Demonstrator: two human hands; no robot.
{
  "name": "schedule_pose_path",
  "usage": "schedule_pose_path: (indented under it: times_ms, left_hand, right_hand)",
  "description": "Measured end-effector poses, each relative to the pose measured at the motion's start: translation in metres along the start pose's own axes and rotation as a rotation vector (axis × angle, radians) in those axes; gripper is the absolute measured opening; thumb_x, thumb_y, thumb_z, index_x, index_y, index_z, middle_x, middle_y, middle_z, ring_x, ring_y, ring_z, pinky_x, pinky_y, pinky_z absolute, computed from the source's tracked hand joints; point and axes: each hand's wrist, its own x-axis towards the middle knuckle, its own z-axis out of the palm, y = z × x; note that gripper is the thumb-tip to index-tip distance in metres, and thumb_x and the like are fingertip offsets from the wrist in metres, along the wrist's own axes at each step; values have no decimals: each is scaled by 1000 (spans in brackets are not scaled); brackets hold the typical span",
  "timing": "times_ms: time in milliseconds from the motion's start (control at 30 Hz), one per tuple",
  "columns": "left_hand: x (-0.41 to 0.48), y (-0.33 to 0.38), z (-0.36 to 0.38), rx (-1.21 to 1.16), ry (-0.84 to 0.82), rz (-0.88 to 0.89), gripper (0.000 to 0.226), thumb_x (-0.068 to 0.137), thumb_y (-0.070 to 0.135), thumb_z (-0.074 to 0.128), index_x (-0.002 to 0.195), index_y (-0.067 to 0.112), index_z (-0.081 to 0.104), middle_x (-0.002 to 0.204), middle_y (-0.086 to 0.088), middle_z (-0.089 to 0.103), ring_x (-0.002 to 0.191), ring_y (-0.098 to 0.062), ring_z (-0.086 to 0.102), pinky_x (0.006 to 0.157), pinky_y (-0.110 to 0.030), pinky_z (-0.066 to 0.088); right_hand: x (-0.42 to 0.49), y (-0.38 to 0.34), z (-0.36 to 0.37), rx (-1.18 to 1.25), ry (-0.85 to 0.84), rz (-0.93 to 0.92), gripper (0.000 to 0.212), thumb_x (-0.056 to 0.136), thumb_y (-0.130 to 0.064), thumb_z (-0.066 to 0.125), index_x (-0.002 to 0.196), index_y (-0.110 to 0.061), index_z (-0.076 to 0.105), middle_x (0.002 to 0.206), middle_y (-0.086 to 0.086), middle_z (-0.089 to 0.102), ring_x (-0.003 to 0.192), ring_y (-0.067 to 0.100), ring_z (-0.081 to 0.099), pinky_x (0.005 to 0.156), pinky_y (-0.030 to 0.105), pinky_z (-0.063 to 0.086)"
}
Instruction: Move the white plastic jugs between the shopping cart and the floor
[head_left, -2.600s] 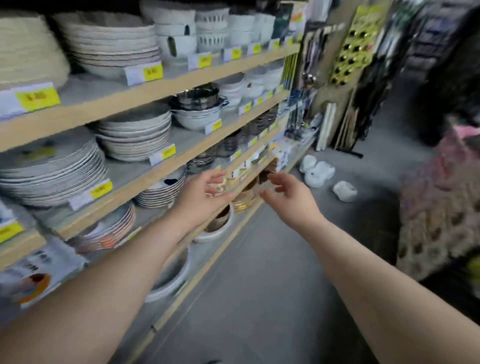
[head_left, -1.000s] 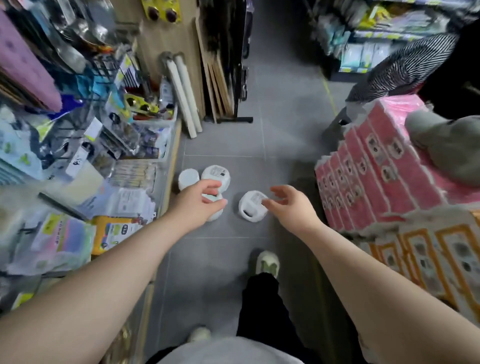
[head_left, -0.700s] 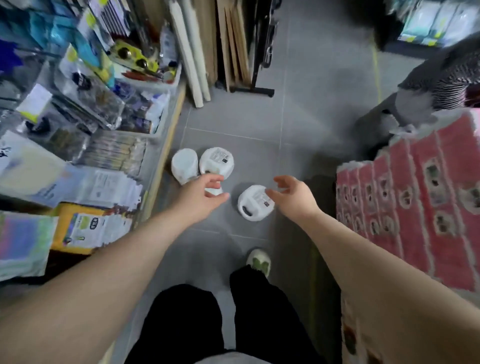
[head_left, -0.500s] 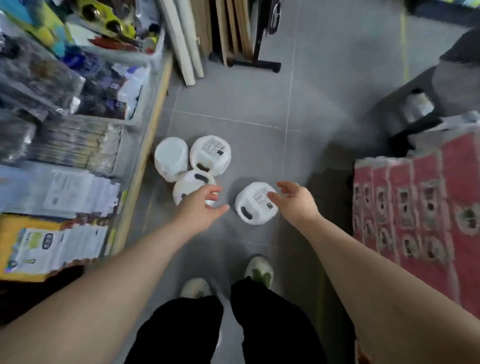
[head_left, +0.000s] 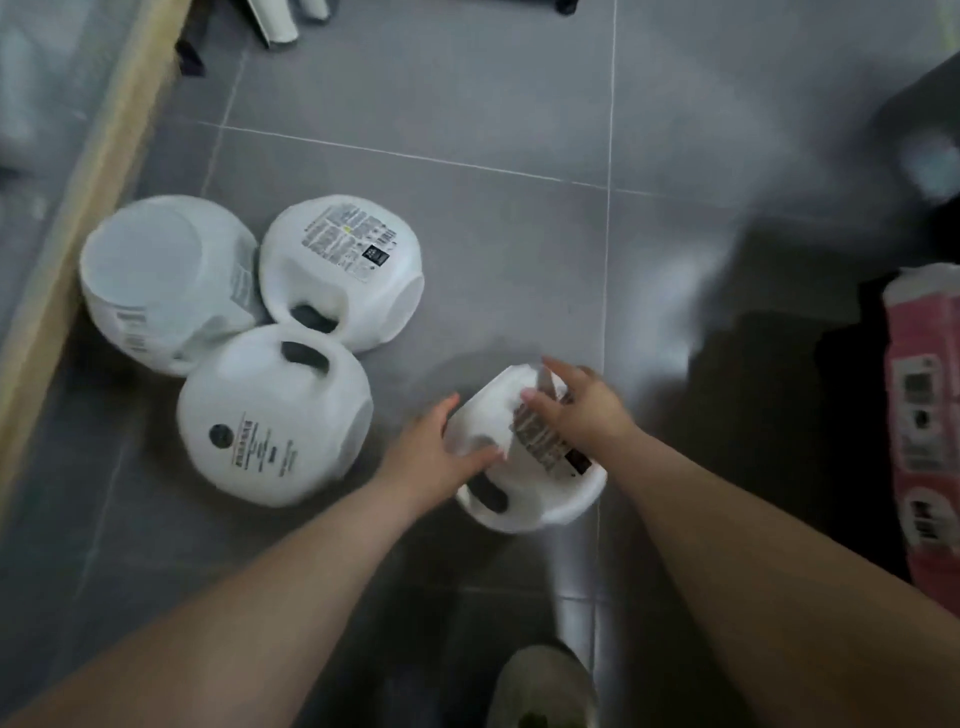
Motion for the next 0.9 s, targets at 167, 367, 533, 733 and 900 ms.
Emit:
schedule_pose_path:
  times_ms: [167, 367, 533, 733, 900]
  left_hand:
    - [25, -24, 26, -152, -26, 8, 108, 52, 70, 73, 144, 33, 31, 136, 10, 52, 122, -14, 52, 105, -39, 43]
    - [26, -20, 31, -328, 56, -46, 90, 45, 59, 84, 124, 37, 48, 114, 14, 64, 104, -10, 62, 93, -39, 53]
    - [-21, 3, -1, -281, 108, 12, 95, 38, 62, 87, 123, 40, 50, 115, 13, 64, 103, -9, 62, 90, -37, 54]
    - [-149, 74, -86, -283, 147, 58, 89, 51, 42, 92, 128, 37, 49, 114, 19, 60, 103, -3, 60, 83, -20, 47]
    - [-287, 140, -181, -321, 222, 92, 97, 33, 53, 90, 120, 44, 50, 119, 14, 60, 109, -10, 60, 95, -32, 51]
  right_hand:
    - [27, 24, 13, 285, -86, 20, 99, 55, -70, 76, 141, -37, 43, 129, -3, 60, 112, 14, 61, 102, 35, 48]
    - [18, 22, 14, 387, -79, 39, 87, 69, -50, 81, 144, -29, 43, 124, -6, 58, 112, 12, 58, 98, 27, 47]
    - [-35, -3, -4, 512, -23, 48, 86, 66, -47, 83, 142, -30, 45, 125, -5, 61, 111, 13, 60, 98, 31, 49]
    - [-150, -87, -77, 608, -71, 10, 95, 58, -49, 88, 141, -31, 46, 123, -6, 64, 107, 15, 65, 97, 40, 52]
    - [-271, -195, -153, 665, -137, -62, 94, 58, -40, 90, 140, -32, 45, 119, -8, 66, 102, 15, 68, 92, 40, 54]
